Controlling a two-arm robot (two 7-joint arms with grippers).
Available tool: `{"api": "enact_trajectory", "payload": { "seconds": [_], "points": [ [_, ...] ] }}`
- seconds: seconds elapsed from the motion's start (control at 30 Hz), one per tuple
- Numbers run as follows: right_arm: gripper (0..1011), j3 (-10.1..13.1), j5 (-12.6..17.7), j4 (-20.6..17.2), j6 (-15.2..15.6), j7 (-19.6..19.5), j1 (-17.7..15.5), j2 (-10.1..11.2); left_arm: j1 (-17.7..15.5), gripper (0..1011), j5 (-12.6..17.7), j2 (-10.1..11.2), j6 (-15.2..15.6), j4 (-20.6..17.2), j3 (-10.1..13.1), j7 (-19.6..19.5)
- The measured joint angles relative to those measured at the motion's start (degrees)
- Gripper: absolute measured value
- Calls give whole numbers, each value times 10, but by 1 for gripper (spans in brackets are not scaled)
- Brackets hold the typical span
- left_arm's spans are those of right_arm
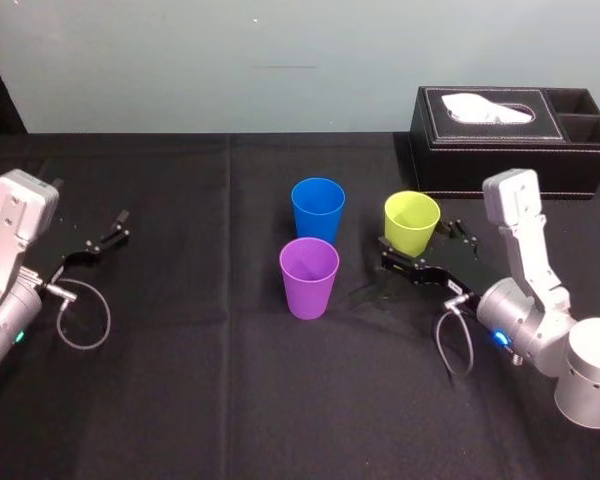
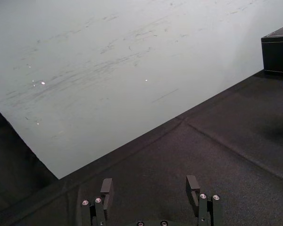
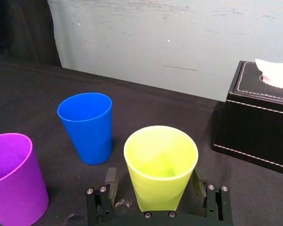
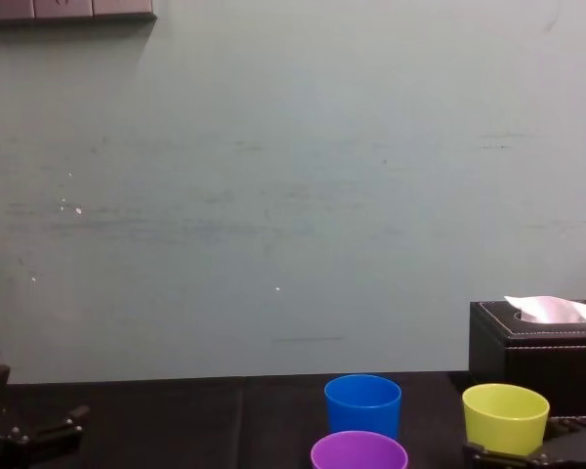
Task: Stack the three plastic cups sequentially using one hand.
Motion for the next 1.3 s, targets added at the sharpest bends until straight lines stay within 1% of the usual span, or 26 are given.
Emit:
{"api": "enact_trajectory", "payload": {
  "seconds": [0.17,0.97,1.1,1.17,1.27,1.3],
  "points": [
    [1003,2,-7,9,3,1,6,-9,0,1011,0,0,0,0,0,0],
    [997,1,-5,6,3,1,4,-6,0,1011,0,0,0,0,0,0],
    [927,1,-4,6,3,1,4,-6,0,1011,0,0,0,0,0,0],
    [863,1,-4,6,3,1,4,-6,0,1011,0,0,0,0,0,0],
    [812,1,-4,5,3,1,4,-6,0,1011,0,0,0,0,0,0],
    [764,1,-4,5,2,1,4,-6,0,1011,0,0,0,0,0,0]
  ]
}}
